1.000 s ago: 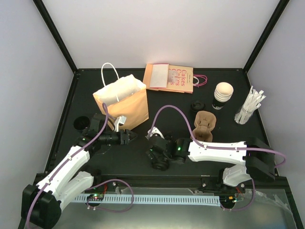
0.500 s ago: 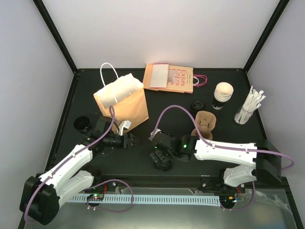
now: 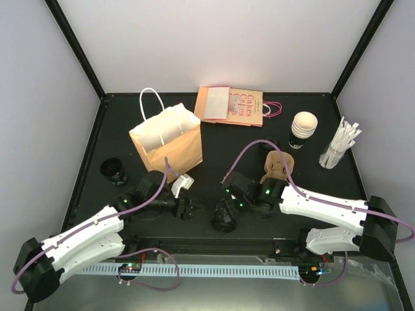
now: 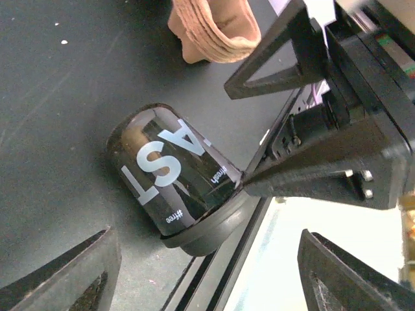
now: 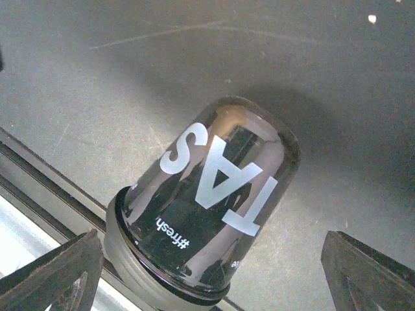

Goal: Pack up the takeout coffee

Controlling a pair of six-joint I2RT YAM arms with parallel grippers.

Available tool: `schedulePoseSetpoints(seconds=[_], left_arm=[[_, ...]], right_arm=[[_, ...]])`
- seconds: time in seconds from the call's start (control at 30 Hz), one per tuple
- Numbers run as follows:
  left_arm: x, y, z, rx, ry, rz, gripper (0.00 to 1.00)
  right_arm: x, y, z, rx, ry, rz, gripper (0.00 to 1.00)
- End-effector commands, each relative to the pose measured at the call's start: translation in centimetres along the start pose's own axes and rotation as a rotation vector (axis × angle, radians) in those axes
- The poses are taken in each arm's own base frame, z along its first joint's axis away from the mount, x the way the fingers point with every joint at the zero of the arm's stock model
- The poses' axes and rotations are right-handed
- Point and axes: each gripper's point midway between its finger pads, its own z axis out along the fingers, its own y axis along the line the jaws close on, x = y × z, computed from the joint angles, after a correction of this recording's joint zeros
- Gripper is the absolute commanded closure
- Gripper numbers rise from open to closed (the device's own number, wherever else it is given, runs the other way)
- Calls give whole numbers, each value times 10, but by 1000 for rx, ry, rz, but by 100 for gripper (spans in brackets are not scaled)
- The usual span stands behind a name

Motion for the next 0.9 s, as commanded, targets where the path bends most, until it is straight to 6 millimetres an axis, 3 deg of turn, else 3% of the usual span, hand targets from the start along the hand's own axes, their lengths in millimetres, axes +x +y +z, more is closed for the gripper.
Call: schedulePoseSetpoints(seconds=[0.0,0.27,0.73,0.87], left_arm=[[-9,-8,4,-31,-88,152,20],[-2,-33,22,-22,-68,425,5],[18,-28,58,-167,30,610,7],[22,-23,68,-219,75,649,7]], right_arm=[[13,-9,4,13,75,145,7],[11,-18,8,-54,72,259,11],[-14,-30,18,-84,6,287,18],[-28,-33,23,-131,-6,298,24]])
